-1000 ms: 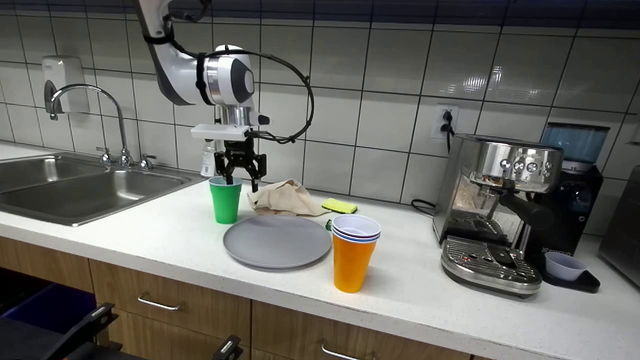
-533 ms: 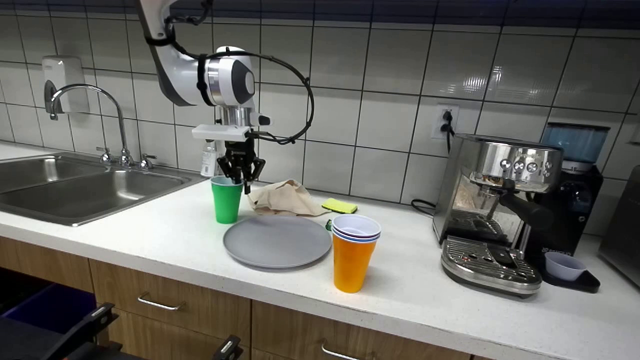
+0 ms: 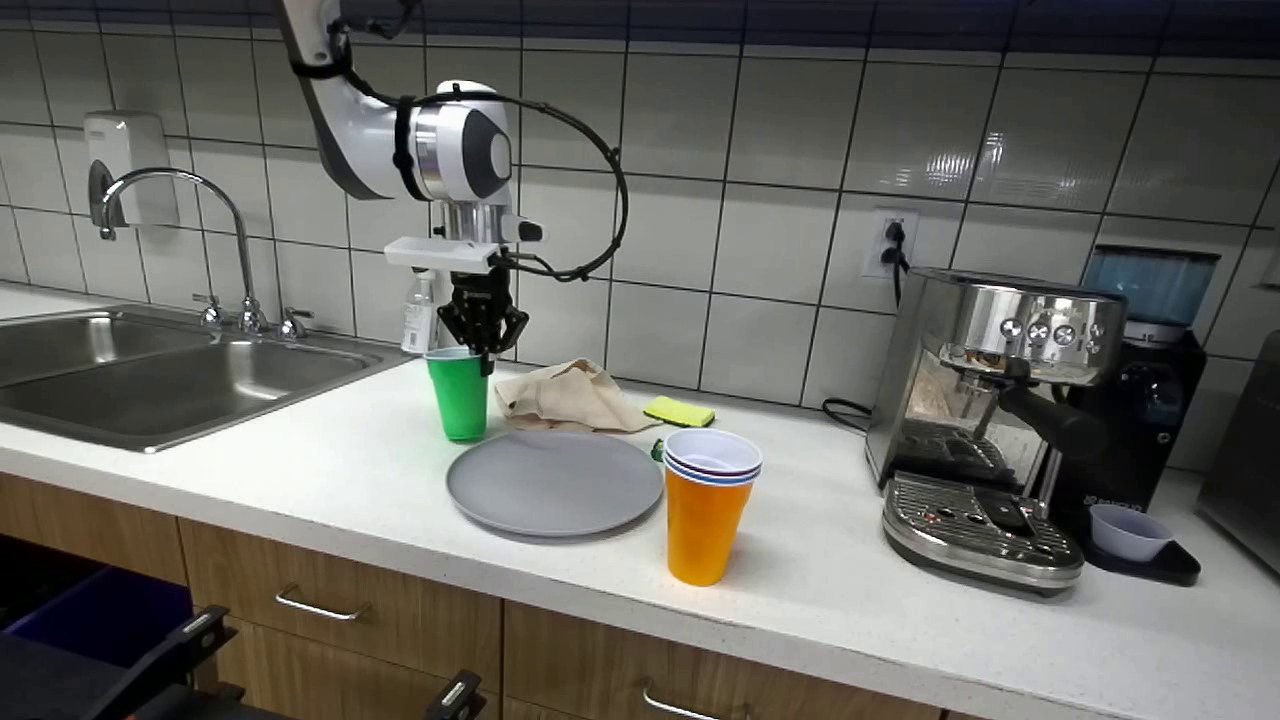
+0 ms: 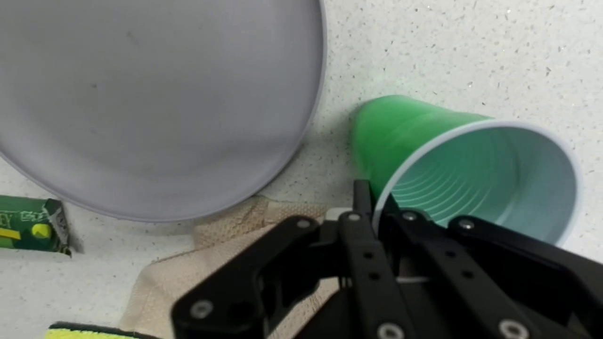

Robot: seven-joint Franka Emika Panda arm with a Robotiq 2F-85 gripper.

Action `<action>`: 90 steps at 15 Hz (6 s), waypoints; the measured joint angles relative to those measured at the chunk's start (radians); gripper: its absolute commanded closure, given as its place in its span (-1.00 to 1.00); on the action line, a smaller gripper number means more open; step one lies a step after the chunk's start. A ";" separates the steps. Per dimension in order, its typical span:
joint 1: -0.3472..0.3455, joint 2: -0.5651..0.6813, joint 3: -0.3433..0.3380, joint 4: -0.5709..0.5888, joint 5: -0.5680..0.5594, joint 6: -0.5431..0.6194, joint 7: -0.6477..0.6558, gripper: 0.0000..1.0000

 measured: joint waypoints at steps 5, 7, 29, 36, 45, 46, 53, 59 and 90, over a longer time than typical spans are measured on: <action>-0.013 -0.054 -0.008 -0.011 0.044 0.010 0.000 0.98; -0.025 -0.093 -0.014 -0.028 0.058 0.013 -0.001 0.98; -0.213 -0.566 -0.132 -0.370 0.070 0.012 -0.099 0.98; -0.274 -0.626 -0.165 -0.420 0.036 0.012 -0.106 0.98; -0.359 -0.661 -0.200 -0.474 -0.043 0.011 -0.104 0.98; -0.368 -0.663 -0.205 -0.479 -0.047 0.011 -0.104 0.98; -0.409 -0.678 -0.240 -0.506 -0.049 0.008 -0.104 0.98; -0.434 -0.685 -0.260 -0.529 -0.049 -0.006 -0.104 0.98; -0.445 -0.648 -0.289 -0.546 -0.044 -0.030 -0.104 0.98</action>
